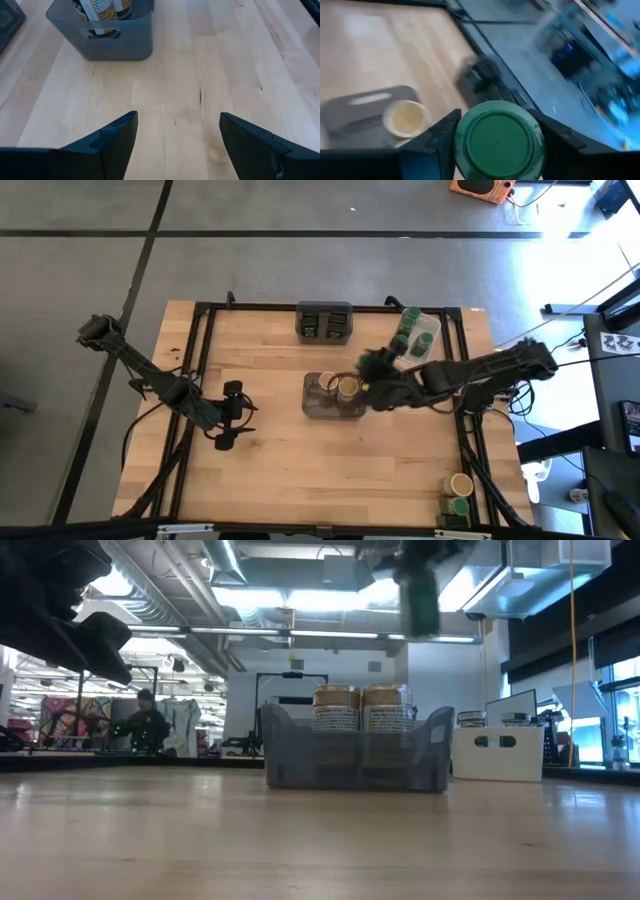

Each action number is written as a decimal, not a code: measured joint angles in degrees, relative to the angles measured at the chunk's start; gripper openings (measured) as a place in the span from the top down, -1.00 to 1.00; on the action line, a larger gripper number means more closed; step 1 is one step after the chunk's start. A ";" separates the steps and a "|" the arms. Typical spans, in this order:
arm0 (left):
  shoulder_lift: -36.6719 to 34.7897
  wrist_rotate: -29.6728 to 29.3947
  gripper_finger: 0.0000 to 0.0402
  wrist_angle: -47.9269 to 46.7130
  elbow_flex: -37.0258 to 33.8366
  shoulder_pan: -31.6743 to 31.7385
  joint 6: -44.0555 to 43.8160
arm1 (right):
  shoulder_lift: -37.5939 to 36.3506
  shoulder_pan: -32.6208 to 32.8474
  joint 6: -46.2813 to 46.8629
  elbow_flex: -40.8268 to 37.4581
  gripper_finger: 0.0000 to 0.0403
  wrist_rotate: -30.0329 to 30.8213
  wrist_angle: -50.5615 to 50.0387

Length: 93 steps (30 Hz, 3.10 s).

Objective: Sort spices by type
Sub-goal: Put the green seasoning bottle into the white bin, then put the golden seasoning bottle into the bottom black bin

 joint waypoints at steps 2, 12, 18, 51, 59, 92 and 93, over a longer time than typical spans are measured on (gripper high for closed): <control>0.00 0.00 -0.39 0.01 0.00 0.00 -0.01 | -3.05 -1.28 5.06 -3.30 0.00 1.64 -2.25; 0.00 -0.02 -0.39 0.05 0.00 0.00 0.45 | -18.11 -10.90 25.40 -22.56 0.00 5.99 -5.80; 0.00 -0.50 -0.39 0.04 0.00 0.00 0.47 | -20.24 -15.56 35.41 -28.89 0.00 6.02 -5.86; 0.00 -1.05 -0.39 0.02 0.00 0.00 0.45 | -20.15 -17.99 46.05 -50.81 0.00 -0.45 10.06; 0.00 -1.05 -0.39 0.03 0.00 0.00 0.47 | -20.15 -17.99 47.42 -51.80 -0.31 -0.70 10.84; 0.00 -1.03 -0.39 0.45 0.00 0.00 -0.62 | -18.11 0.81 42.56 -22.79 -0.60 -47.79 -4.48; 0.00 -1.03 -0.39 0.50 0.00 0.00 -0.63 | -17.92 1.58 44.68 -22.79 -0.60 -49.56 -4.66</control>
